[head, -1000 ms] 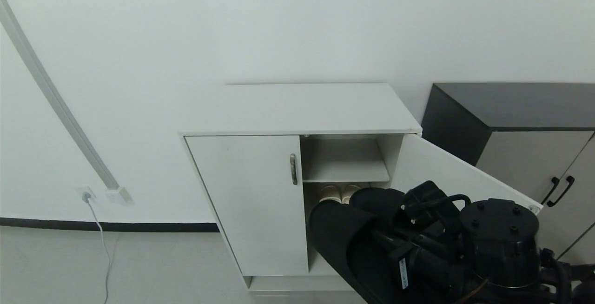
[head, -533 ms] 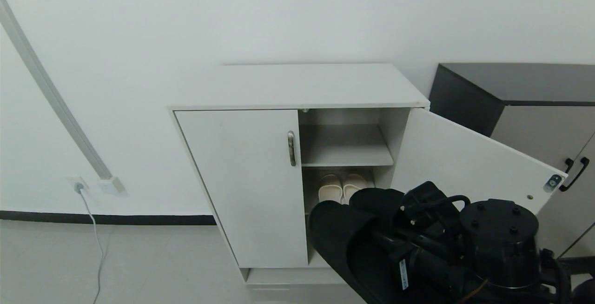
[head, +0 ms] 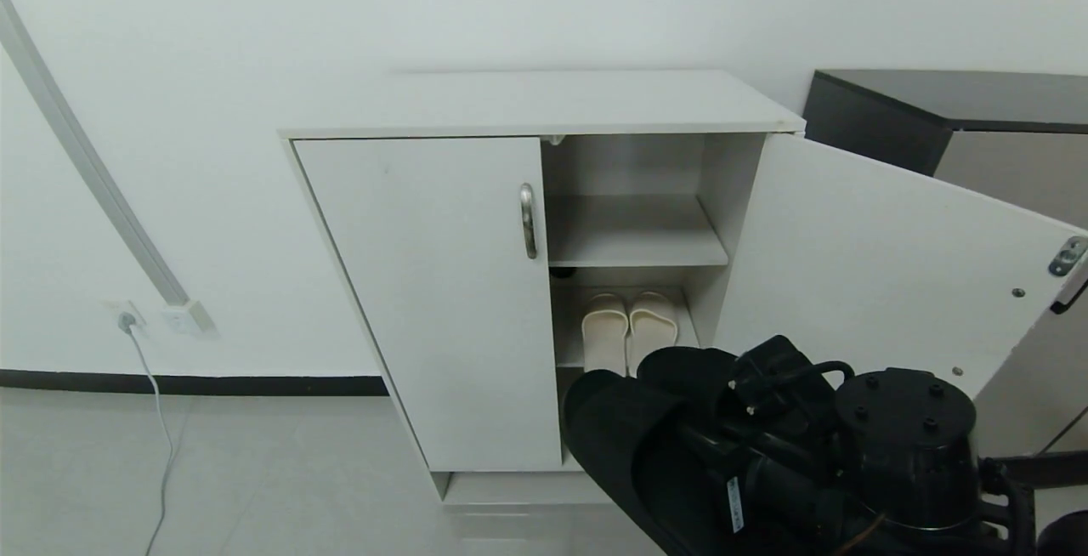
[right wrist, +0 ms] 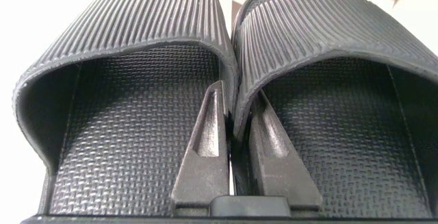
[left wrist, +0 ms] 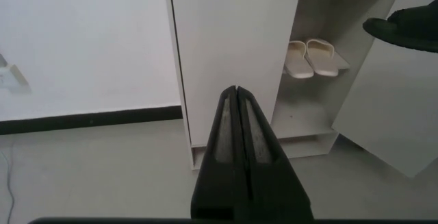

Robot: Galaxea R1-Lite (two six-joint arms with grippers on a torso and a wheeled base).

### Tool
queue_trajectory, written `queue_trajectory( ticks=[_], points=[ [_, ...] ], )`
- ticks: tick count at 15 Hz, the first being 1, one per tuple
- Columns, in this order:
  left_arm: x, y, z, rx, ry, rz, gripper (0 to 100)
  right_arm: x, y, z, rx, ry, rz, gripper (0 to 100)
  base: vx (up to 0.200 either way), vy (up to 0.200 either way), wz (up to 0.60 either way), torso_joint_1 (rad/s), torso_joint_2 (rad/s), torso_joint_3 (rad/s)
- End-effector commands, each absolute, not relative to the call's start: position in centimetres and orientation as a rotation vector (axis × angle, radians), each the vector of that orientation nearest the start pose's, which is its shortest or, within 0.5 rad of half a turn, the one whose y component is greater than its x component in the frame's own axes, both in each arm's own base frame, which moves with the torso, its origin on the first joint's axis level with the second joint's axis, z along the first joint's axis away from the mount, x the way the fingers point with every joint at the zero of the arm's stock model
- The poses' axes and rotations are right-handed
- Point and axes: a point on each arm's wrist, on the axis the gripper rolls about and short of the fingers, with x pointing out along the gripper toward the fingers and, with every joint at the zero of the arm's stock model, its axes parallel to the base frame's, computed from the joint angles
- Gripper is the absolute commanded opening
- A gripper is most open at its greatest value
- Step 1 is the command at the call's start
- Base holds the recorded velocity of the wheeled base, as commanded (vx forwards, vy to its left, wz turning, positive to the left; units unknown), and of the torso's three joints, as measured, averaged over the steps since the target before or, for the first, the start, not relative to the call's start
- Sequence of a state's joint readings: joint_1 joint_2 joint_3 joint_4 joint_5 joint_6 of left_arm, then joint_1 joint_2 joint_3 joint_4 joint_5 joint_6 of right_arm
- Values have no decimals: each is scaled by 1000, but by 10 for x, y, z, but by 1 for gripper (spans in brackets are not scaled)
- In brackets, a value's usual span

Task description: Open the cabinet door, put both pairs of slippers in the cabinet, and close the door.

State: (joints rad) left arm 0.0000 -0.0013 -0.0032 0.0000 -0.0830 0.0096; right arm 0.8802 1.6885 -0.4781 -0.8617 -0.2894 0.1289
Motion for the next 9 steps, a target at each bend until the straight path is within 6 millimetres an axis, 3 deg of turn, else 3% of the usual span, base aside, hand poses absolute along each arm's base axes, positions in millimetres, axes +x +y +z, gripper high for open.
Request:
queue_trajectory(
  ticks=[1,7,9],
  points=[
    [-23,-2,76,9,-3,-83,0,173,200,123,-78,341,562,0,0,0,0,-105,452,354],
    [-23,-2,76,9,-3,-83,0,176,203,118,-78,341,559,0,0,0,0,-60,440,385],
    [-23,-2,76,11,-4,-83,0,176,203,118,-77,339,560,0,0,0,0,0,247,239]
  ],
)
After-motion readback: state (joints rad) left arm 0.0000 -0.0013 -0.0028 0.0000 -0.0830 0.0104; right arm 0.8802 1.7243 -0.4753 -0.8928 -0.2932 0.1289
